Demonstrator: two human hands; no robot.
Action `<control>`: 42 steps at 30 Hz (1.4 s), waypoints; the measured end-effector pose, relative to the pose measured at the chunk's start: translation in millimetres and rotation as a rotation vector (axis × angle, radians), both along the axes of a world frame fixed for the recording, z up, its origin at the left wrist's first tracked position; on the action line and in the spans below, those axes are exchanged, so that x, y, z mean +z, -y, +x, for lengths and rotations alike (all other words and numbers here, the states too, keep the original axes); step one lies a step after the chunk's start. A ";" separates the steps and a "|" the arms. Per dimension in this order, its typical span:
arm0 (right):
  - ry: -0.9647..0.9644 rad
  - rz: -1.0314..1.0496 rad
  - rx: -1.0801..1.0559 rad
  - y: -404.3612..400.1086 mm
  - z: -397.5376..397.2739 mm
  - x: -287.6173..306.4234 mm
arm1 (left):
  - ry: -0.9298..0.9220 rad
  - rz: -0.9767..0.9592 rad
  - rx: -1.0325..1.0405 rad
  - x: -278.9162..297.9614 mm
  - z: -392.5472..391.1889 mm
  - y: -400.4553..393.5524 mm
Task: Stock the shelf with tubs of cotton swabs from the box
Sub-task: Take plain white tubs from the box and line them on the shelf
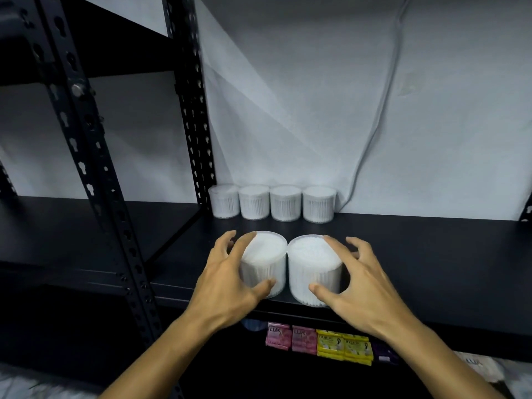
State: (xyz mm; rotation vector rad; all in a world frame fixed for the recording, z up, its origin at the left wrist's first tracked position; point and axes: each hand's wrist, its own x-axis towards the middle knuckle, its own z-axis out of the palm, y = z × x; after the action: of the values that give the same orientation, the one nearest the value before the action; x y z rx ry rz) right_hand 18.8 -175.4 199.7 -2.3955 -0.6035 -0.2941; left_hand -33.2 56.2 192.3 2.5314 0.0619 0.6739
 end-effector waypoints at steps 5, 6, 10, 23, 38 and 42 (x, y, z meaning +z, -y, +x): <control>0.023 0.069 -0.064 -8.9 -7.1 -14.6 | 0.027 -0.063 0.087 -18.2 -4.2 11.8; 0.014 0.073 -0.073 -11.2 -7.1 -16.8 | 0.031 -0.079 0.087 -21.5 -3.5 12.9; 0.008 0.104 -0.105 -19.6 -0.7 -21.7 | 0.030 -0.150 0.076 -28.5 9.1 11.6; -0.047 0.116 -0.129 -31.5 99.8 -16.2 | -0.020 -0.115 0.035 -15.1 109.6 11.3; -0.043 0.134 -0.119 -36.6 162.7 -17.5 | -0.023 -0.082 0.051 -15.4 165.9 8.0; -0.041 0.126 -0.123 -36.4 166.9 -17.7 | -0.015 -0.073 0.056 -15.9 168.7 8.7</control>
State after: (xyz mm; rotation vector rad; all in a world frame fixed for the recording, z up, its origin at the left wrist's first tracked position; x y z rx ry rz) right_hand 185.7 -139.0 182.1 -2.3151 -0.4072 -0.3251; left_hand 135.5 47.5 176.4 2.4727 0.1601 0.6618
